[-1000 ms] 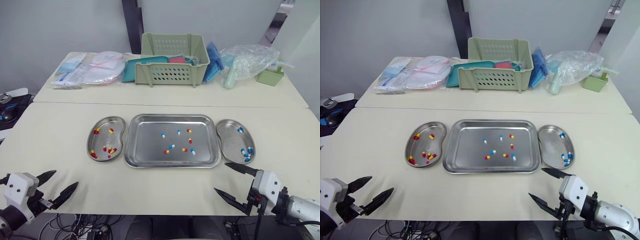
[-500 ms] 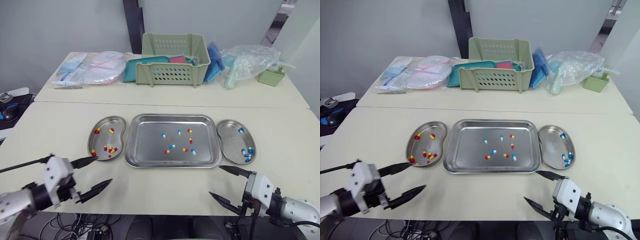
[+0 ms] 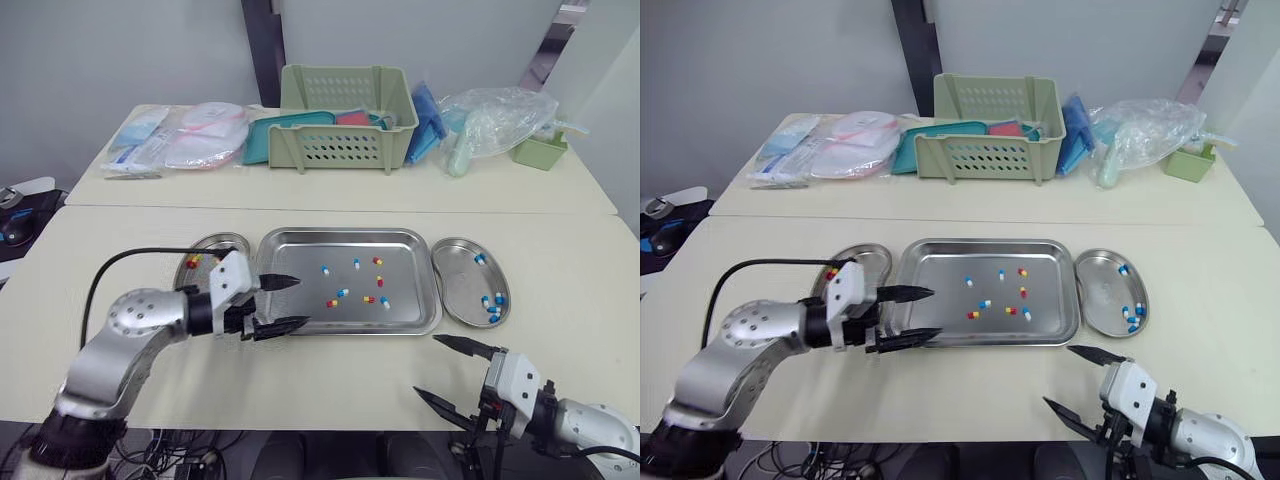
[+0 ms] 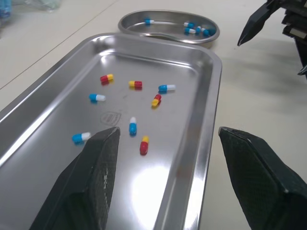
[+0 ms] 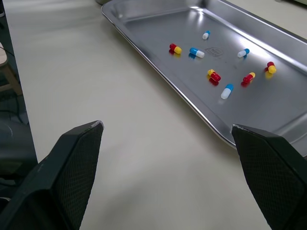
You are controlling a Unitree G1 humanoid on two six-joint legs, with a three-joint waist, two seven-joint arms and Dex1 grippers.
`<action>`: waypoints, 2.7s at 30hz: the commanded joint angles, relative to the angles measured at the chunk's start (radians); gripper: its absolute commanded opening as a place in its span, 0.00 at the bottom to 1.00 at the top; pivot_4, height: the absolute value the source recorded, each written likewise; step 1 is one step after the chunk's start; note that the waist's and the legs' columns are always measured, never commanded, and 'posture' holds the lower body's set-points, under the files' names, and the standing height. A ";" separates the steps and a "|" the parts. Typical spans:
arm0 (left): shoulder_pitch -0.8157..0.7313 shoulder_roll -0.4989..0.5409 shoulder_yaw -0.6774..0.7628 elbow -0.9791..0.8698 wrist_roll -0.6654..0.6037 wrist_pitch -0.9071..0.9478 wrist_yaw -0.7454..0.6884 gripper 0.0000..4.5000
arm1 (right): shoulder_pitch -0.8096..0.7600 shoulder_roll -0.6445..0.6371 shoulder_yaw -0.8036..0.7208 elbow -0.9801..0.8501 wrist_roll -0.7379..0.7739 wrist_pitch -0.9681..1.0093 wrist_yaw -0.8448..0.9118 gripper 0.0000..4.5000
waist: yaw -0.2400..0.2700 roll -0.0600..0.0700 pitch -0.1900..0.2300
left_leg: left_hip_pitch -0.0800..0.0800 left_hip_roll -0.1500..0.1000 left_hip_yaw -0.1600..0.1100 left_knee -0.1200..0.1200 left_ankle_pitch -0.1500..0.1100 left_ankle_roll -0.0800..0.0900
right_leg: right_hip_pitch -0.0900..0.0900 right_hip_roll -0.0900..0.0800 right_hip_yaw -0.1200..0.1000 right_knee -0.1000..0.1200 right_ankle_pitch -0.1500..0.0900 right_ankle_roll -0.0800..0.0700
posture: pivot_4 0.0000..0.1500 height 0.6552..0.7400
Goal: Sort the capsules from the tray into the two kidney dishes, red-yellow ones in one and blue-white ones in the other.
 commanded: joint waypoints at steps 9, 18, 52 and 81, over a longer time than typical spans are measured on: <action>-0.256 -0.059 -0.175 0.228 0.150 -0.041 -0.086 0.42 | -0.008 0.008 0.025 -0.031 -0.009 -0.010 -0.044 1.00 | 0.000 0.000 0.000 | -0.001 0.000 0.000 0.001 0.000 0.000 | -0.001 0.000 0.000 0.000 0.000 0.000 | 1.00 1.00; -0.295 -0.121 -0.248 0.294 0.250 -0.056 -0.073 0.42 | -0.008 0.007 0.037 -0.033 -0.011 -0.010 -0.063 1.00 | 0.000 0.000 0.000 | -0.001 0.000 -0.001 0.001 0.000 0.000 | -0.001 0.000 0.000 0.000 0.000 0.000 | 1.00 1.00; -0.292 -0.172 -0.265 0.373 0.357 -0.068 -0.086 0.00 | 0.002 0.006 0.046 -0.050 -0.015 -0.002 -0.085 1.00 | 0.000 0.000 0.000 | -0.001 0.000 -0.001 0.001 0.000 0.000 | 0.000 0.000 0.000 0.000 0.000 0.000 | 1.00 1.00; 0.192 -0.026 0.518 -0.006 0.033 0.314 0.300 0.00 | -0.378 0.009 0.223 0.096 0.028 -0.009 0.090 1.00 | 0.002 0.000 0.001 | -0.001 0.000 -0.002 0.001 0.000 0.000 | -0.001 0.000 -0.001 0.000 0.000 0.000 | 1.00 1.00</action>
